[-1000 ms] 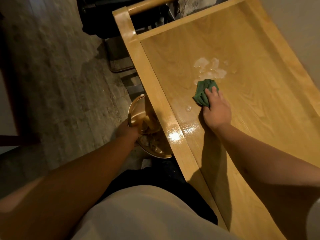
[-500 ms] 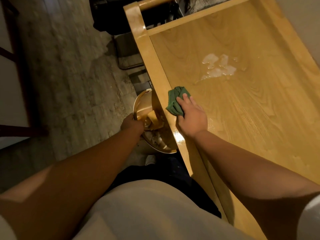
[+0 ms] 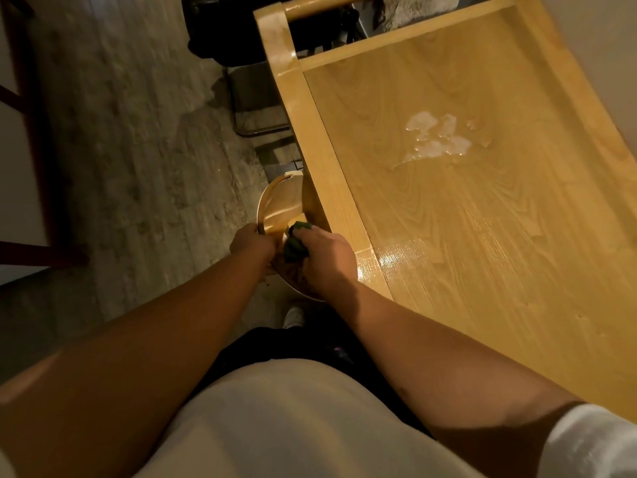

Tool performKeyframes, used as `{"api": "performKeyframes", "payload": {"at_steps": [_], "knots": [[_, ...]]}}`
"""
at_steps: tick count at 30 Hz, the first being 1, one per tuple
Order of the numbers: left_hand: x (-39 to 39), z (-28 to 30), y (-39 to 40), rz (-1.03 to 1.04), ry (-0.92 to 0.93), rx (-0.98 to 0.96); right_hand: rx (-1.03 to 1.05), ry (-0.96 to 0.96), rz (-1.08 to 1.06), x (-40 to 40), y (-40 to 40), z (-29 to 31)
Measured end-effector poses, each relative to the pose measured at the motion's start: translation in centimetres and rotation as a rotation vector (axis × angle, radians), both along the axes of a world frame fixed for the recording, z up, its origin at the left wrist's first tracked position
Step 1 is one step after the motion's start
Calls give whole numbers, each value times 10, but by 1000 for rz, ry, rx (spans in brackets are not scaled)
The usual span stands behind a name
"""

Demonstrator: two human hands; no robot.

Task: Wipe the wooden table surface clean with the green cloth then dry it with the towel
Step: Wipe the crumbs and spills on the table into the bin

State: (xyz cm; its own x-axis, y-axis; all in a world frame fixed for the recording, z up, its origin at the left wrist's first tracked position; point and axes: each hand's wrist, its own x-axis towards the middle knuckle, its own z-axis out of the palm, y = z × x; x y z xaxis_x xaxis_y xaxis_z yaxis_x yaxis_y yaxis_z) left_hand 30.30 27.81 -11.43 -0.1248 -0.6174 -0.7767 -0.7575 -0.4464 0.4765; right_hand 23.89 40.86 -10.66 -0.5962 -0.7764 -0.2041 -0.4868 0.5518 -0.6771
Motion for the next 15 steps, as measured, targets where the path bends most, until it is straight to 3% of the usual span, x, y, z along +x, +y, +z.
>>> {"api": "performKeyframes", "payload": {"at_steps": [7, 9, 13, 15], "knots": [[1, 4, -6, 36, 34, 18, 128, -250, -55, -26, -13, 12], [0, 3, -5, 65, 50, 22, 66, -409, -147, -41, -14, 20], [-2, 2, -5, 88, 42, 21, -136, -918, -469, -80, 3, 33], [-5, 1, -4, 70, 29, 18, -206, -954, -586, -112, 16, 36]]}}
